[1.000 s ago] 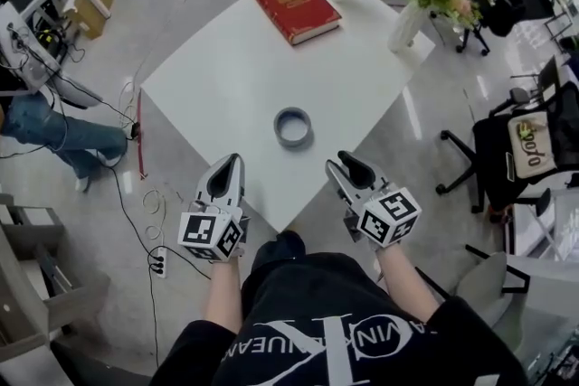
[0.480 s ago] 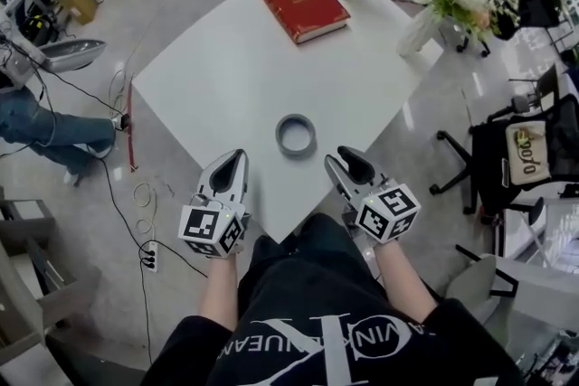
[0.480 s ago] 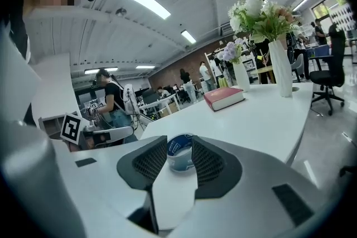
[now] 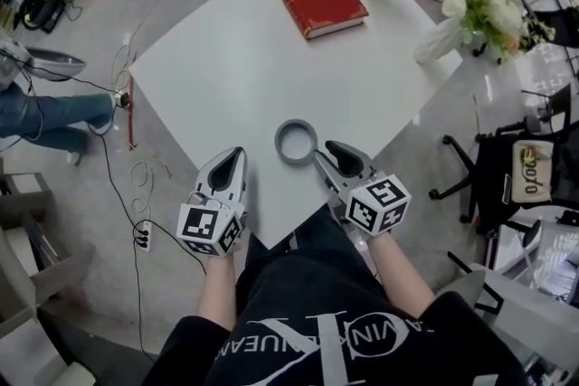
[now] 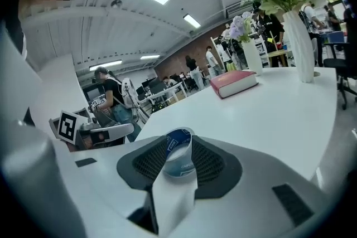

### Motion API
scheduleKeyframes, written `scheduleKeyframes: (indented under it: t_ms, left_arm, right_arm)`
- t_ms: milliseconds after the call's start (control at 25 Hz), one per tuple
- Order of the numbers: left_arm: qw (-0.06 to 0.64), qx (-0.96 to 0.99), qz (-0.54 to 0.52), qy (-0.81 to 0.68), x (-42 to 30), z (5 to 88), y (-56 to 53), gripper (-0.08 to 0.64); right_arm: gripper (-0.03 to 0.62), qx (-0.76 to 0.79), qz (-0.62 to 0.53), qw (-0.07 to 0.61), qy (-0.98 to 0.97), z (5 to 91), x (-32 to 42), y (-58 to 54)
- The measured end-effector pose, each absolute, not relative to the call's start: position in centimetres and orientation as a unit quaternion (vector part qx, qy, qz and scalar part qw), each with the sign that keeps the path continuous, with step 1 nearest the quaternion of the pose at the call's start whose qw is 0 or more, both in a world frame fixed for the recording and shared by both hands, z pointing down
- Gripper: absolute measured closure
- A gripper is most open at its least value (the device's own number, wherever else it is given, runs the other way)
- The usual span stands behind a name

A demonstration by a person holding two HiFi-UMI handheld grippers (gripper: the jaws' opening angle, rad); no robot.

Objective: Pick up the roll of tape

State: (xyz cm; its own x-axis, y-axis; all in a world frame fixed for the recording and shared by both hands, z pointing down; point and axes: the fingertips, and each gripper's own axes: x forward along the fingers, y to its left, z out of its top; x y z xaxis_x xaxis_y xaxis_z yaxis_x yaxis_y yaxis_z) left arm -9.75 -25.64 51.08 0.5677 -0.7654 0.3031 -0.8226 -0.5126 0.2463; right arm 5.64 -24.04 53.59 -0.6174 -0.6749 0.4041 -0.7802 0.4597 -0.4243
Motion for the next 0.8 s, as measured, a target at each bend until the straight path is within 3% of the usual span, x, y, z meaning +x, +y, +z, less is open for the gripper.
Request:
scheduleKeyframes:
  t_ms: [400, 800]
  left_arm:
    - [0.182, 0.863, 0.114, -0.458, -8.2, 52.9, -26.6, 0.558]
    - [0.197, 0.858, 0.117, -0.460, -7.0, 54.3, -25.8, 0.557]
  right_arm:
    - [0.449, 0.422, 0.279, 0.186, -0.842, 55.9, 4.5, -27.4]
    - [0.472, 0.417, 0.311, 0.235, -0.821, 57.9, 3.7, -28.7]
